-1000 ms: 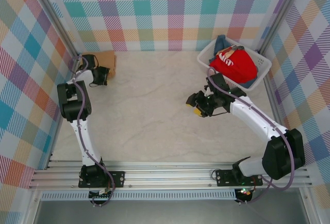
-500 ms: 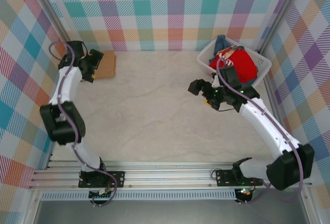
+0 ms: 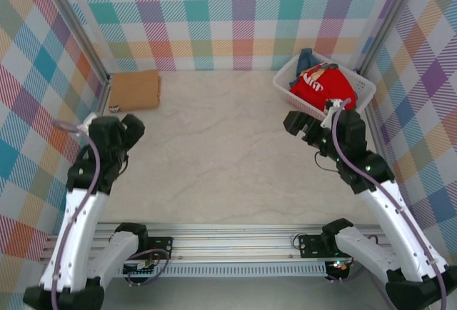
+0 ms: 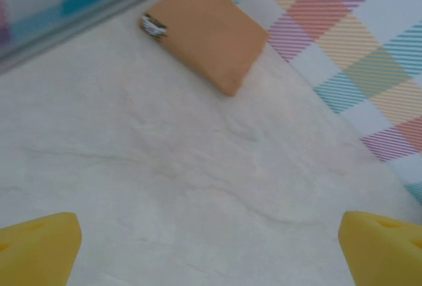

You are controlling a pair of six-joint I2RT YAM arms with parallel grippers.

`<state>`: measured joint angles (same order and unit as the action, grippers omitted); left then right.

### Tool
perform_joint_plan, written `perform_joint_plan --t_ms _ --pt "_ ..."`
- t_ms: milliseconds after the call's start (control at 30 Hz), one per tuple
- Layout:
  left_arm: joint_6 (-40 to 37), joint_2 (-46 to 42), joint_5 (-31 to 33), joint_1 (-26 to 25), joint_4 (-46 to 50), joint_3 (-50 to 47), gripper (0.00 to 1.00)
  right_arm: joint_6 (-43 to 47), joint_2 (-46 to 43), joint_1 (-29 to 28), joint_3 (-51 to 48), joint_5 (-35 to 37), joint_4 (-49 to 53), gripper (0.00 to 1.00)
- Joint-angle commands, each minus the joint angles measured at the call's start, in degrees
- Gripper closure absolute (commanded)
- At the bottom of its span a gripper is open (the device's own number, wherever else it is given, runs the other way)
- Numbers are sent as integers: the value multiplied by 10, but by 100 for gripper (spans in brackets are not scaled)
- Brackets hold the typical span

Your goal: Fold and stack the t-shirts

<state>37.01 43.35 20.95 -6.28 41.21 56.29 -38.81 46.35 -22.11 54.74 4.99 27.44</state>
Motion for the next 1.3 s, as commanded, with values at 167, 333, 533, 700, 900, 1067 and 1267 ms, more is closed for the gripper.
perform_joint_plan --t_ms 167,333,533,700,900,1067,1267 --pt "-255 -89 18 -11 -142 -206 0 246 -73 3 -170 296 -86 0" --pt "-262 -53 6 -11 -320 -323 0 256 -16 16 -265 314 -153 0" --pt "-301 135 10 -10 -530 -353 0 306 137 52 -325 264 -371 0" --pt "-301 273 -13 3 -639 -334 0 323 238 100 -346 206 -577 0" --pt "-310 360 -49 47 -765 -320 0 332 300 154 -316 130 -621 0" --pt "-315 395 -76 53 -858 -349 0 352 298 181 -344 86 -691 0" --pt "-354 455 -86 25 -897 -339 0 368 339 193 -340 44 -732 0"
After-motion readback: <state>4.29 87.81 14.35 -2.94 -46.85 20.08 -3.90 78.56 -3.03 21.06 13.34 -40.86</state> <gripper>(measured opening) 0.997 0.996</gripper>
